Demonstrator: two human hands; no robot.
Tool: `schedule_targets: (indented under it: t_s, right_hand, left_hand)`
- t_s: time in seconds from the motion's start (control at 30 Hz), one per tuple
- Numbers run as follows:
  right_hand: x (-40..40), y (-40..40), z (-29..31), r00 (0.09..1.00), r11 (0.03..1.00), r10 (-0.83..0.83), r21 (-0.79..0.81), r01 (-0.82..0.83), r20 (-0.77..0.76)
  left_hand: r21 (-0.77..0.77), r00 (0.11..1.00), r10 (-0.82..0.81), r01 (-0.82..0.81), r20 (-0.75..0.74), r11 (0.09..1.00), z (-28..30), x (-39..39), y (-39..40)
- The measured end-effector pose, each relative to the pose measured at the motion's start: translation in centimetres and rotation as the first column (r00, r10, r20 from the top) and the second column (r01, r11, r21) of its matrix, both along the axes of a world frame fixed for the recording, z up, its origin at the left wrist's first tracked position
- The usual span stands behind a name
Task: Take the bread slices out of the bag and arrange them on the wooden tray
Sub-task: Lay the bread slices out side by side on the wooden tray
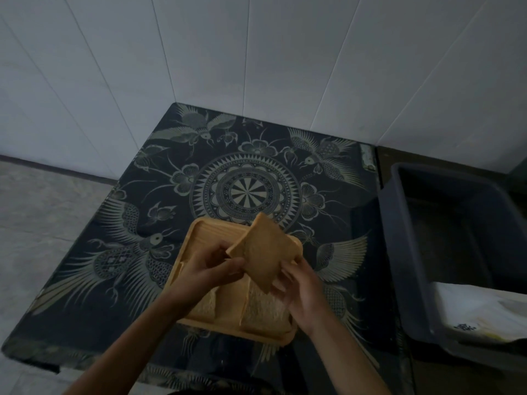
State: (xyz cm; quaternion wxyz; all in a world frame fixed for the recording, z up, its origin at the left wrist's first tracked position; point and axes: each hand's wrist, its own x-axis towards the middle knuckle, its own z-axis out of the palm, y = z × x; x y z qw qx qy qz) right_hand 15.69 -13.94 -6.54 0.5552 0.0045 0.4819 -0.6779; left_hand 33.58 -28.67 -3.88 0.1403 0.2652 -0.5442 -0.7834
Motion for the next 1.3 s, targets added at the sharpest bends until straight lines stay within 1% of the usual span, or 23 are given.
schedule_targets:
  t_s: [0.07, 0.13, 0.3, 0.43, 0.53, 0.6, 0.67, 0.8, 0.93, 1.03, 1.17, 1.3]
  right_hand:
    - [-0.7, 0.0, 0.7, 0.997, 0.999, 0.023, 0.026, -0.021, -0.078]
    - [-1.3, -0.2, 1.4, 0.989, 0.997, 0.057, 0.067, -0.048, -0.137]
    - [-2.0, -1.2, 2.6, 0.957, 0.981, 0.168, 0.131, -0.14, -0.238]
    - [-2.0, -2.5, 2.5, 0.932, 0.967, 0.217, 0.196, -0.165, -0.289]
    - [-1.6, -4.2, 1.8, 0.928, 0.959, 0.221, 0.239, -0.151, -0.3]
    - [-1.3, -5.5, 1.2, 0.93, 0.956, 0.21, 0.264, -0.13, -0.303]
    - [-1.0, -6.9, 0.7, 0.937, 0.955, 0.194, 0.272, -0.114, -0.289]
    - [-0.4, -9.6, -0.9, 0.954, 0.961, 0.126, 0.273, -0.048, -0.272]
    - [0.4, -11.8, -2.4, 0.938, 0.943, 0.158, 0.329, -0.052, -0.307]
    - [1.2, -13.2, -3.4, 0.949, 0.933, 0.151, 0.358, -0.044, -0.276]
    - [2.1, -14.3, -5.0, 0.959, 0.905, 0.145, 0.424, -0.029, -0.243]
    - [2.6, -14.7, -6.5, 0.964, 0.877, 0.151, 0.479, -0.029, -0.219]
  left_hand:
    - [0.062, 1.0, -0.01, 0.009, 0.012, 0.998, 0.1, 0.2, -0.3]
    - [0.078, 0.998, -0.015, 0.01, 0.059, 0.997, 0.1, 0.3, -0.8]
    - [-0.041, 0.981, -0.056, 0.064, 0.185, 0.997, 0.0, 0.2, -2.2]
    - [-0.076, 0.979, -0.019, 0.035, 0.205, 0.996, -0.9, 0.3, -3.7]
    - [-0.103, 0.97, 0.024, 0.002, 0.243, 0.995, -1.7, 0.1, -5.2]
    - [-0.121, 0.958, 0.023, 0.012, 0.285, 0.993, -2.3, 0.0, -6.3]
    - [-0.105, 0.946, 0.025, 0.01, 0.323, 0.994, -3.0, -0.2, -7.7]
    - [-0.084, 0.904, 0.087, -0.057, 0.42, 0.995, -4.4, -0.5, -10.7]
    - [-0.153, 0.858, 0.119, -0.048, 0.5, 0.987, -5.7, -0.3, -12.8]
    - [-0.241, 0.812, 0.138, 0.003, 0.567, 0.971, -7.0, -0.1, -13.8]
    - [-0.286, 0.765, 0.117, 0.091, 0.633, 0.954, -8.1, 0.4, -14.4]
    - [-0.359, 0.749, 0.099, 0.192, 0.655, 0.913, -8.9, 1.1, -14.7]
